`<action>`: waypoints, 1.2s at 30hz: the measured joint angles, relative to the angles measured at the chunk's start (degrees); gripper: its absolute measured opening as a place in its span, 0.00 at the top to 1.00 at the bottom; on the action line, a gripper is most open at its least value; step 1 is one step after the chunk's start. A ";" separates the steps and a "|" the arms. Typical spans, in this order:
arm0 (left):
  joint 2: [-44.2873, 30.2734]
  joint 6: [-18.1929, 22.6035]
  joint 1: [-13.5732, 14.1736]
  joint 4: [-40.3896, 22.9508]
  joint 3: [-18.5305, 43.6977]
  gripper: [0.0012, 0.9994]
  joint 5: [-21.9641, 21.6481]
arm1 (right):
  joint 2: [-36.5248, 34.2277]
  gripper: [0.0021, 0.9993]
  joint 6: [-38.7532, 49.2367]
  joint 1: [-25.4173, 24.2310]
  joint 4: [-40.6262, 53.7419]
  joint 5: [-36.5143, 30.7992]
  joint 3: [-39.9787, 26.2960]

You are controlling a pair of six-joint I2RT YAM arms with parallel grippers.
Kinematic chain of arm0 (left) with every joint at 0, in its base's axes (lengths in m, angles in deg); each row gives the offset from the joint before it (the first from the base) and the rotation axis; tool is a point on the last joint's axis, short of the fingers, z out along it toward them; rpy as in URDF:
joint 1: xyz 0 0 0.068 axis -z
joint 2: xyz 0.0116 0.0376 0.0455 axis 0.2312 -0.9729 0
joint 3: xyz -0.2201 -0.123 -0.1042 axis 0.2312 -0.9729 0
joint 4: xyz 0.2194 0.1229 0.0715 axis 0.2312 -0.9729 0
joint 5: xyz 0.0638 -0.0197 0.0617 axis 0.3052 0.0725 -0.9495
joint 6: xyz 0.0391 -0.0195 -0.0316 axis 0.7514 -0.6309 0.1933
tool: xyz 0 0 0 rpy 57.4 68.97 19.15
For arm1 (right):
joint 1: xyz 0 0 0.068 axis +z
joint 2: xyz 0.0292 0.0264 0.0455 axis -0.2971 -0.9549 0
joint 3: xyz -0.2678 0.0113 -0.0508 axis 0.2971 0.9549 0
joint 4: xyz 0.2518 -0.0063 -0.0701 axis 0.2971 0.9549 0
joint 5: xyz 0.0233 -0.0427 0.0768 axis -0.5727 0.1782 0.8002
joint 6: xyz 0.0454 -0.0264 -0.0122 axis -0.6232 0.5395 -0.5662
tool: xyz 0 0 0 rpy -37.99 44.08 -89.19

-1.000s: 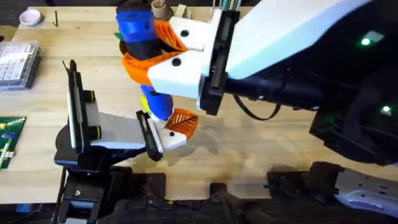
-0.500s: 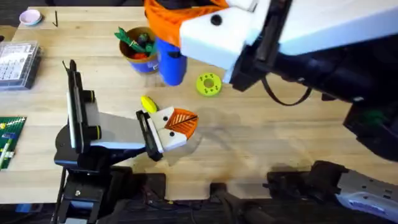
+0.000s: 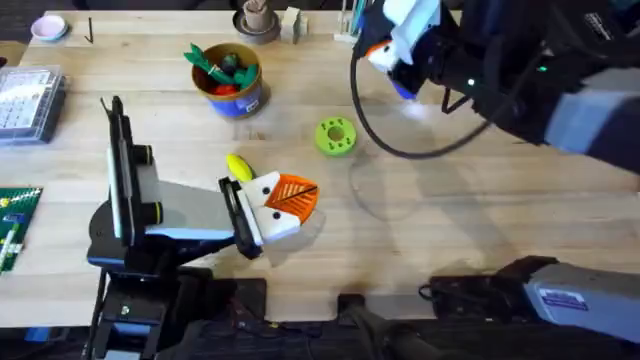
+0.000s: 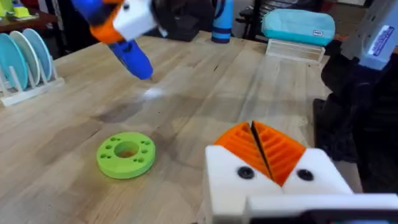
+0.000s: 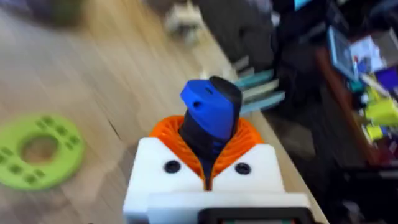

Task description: Pick up the gripper from the table and insert it into the empty holder that is missing its gripper. Then pick up a screw, insert it into the mounting hole, and use the screwdriver to tighten it. Finally, clean up the table by picking up the vegetable and placing it into the bucket.

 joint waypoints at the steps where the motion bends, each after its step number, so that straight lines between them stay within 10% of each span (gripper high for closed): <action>1: 0.00 0.00 0.00 0.00 0.00 0.99 0.00 | -1.65 0.98 2.00 -1.33 0.15 -0.41 0.00; 23: 0.00 -0.02 0.00 0.00 0.00 0.99 0.00 | -21.30 0.98 20.85 -4.69 -1.42 -7.63 -0.16; 26: 0.00 0.00 0.00 0.00 0.00 0.99 0.00 | -21.34 0.75 19.32 -4.69 -0.42 -7.52 -0.24; 30: 0.00 0.00 0.00 0.00 0.00 0.99 0.00 | -21.45 0.20 14.81 -4.82 -1.20 -7.84 -0.52; 36: 0.00 0.00 0.00 0.00 0.00 0.99 0.00 | -20.50 0.15 5.55 -4.78 -0.25 -7.52 -0.85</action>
